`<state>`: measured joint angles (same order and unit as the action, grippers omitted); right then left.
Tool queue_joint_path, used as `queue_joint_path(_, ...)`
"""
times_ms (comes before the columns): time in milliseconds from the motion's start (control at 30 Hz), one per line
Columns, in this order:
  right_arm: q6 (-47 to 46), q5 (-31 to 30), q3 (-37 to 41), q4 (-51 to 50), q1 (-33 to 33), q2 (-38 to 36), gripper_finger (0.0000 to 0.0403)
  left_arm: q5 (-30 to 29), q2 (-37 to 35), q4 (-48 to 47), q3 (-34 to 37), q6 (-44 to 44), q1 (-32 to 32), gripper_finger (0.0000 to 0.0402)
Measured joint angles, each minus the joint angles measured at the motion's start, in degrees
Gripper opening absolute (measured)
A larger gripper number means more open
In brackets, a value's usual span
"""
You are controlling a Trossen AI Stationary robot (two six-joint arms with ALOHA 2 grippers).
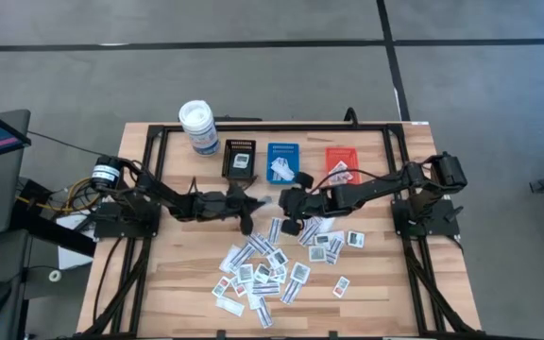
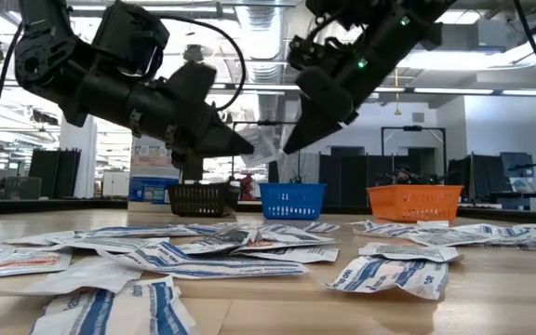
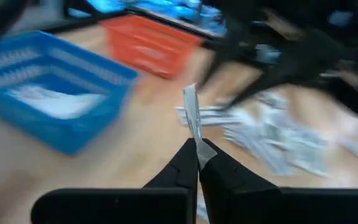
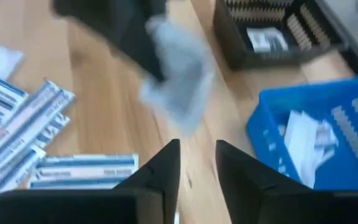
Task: Pick & Place First Aid Supplies
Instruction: Put the black towelette pack into the black bin
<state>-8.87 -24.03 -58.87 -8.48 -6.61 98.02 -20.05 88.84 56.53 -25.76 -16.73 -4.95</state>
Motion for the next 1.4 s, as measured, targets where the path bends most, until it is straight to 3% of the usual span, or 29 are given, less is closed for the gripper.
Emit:
queue_joint_path(133, -4.21, 0.02, 0.02, -3.91, -0.27, 0.0, 0.0114, -5.39, -4.58, -10.62, 0.07, -0.45, 4.6, 0.0008)
queue_joint_path(300, -5.15, 0.15, 0.02, -5.49, -0.85, 0.0, 0.0122, -4.94, -15.72, -24.25, 0.07, -0.65, 13.36, 0.0008)
queue_joint_path(533, -5.15, 0.15, 0.02, -5.46, -0.83, 0.0, 0.0123, 11.12, -27.11, -39.82, 0.04, -6.59, 26.89, 0.0008)
queue_joint_path(667, -5.15, 0.17, 0.02, -5.45, -0.85, 0.0, 0.0123, 16.7, -27.0, -44.97, 0.09, -7.58, 31.7, 0.0008)
queue_joint_path(833, -5.15, 0.17, 0.02, -5.43, -0.85, 0.0, 0.0123, 19.53, -23.93, -44.91, 0.09, -7.45, 33.05, 0.0008)
queue_joint_path(1100, -5.17, 0.17, 0.02, -5.41, -0.85, 0.0, 0.0123, 18.67, -17.7, -43.06, 0.09, -7.61, 33.03, 0.0012)
queue_joint_path(1400, -5.15, 0.2, 0.02, -5.39, -0.85, 0.0, 0.0123, 16.83, -15.32, -38.59, 0.09, -7.32, 33.03, 0.0063)
